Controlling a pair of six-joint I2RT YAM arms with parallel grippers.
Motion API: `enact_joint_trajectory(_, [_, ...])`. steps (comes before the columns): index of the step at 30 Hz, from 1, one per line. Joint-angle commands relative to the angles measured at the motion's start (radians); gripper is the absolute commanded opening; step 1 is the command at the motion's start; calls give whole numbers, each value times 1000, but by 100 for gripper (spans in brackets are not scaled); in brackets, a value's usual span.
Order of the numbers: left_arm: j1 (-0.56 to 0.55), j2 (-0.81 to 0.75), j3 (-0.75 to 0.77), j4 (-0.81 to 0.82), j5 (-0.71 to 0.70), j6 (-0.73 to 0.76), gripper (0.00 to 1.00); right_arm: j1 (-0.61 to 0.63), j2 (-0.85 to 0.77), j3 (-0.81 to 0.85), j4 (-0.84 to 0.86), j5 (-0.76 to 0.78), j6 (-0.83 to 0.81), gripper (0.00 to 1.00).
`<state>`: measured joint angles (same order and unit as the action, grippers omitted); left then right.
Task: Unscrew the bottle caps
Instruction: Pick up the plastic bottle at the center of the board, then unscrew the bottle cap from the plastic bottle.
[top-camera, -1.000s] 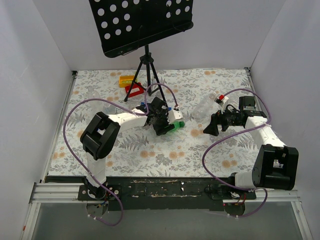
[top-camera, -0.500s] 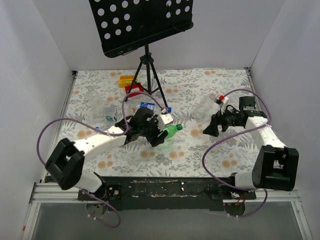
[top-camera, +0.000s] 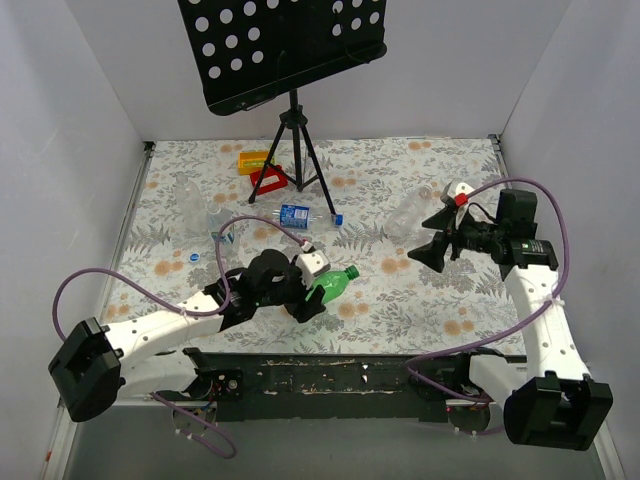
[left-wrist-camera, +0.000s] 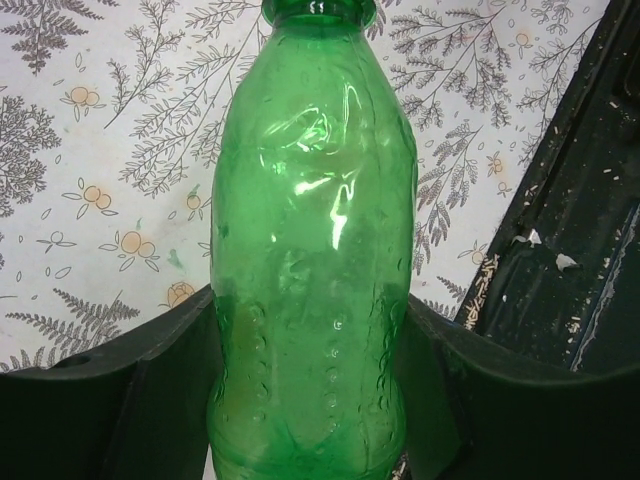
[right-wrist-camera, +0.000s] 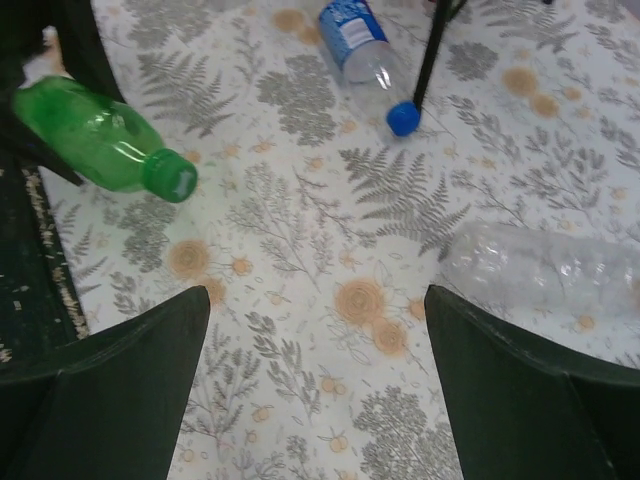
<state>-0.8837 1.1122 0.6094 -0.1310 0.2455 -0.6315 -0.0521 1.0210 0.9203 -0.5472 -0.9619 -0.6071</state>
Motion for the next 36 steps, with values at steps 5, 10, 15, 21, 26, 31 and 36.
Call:
enact_joint_trajectory(5, [-63,-54,-45,87,-129,-34,7,164,119,25,-235,-92,-40,87])
enact_joint_trajectory(10, [-101,-32,-57,116,-163,-39,7,210,143,-6,-255,-75,-10,86])
enact_joint_trajectory(15, [-121,-23,-60,125,-184,-45,6,267,200,-20,-280,-43,0,82])
enact_joint_trajectory(21, [-136,-35,-71,183,-193,-50,6,276,260,-8,-293,-70,1,80])
enact_joint_trajectory(26, [-146,-38,-74,208,-190,-53,6,291,317,8,-309,-97,17,76])
enact_joint_trajectory(31, [-159,-14,-69,215,-186,-51,6,305,363,44,-319,-165,27,75])
enact_joint_trajectory(36, [-176,-6,-79,234,-164,-10,6,317,442,129,-373,-224,15,71])
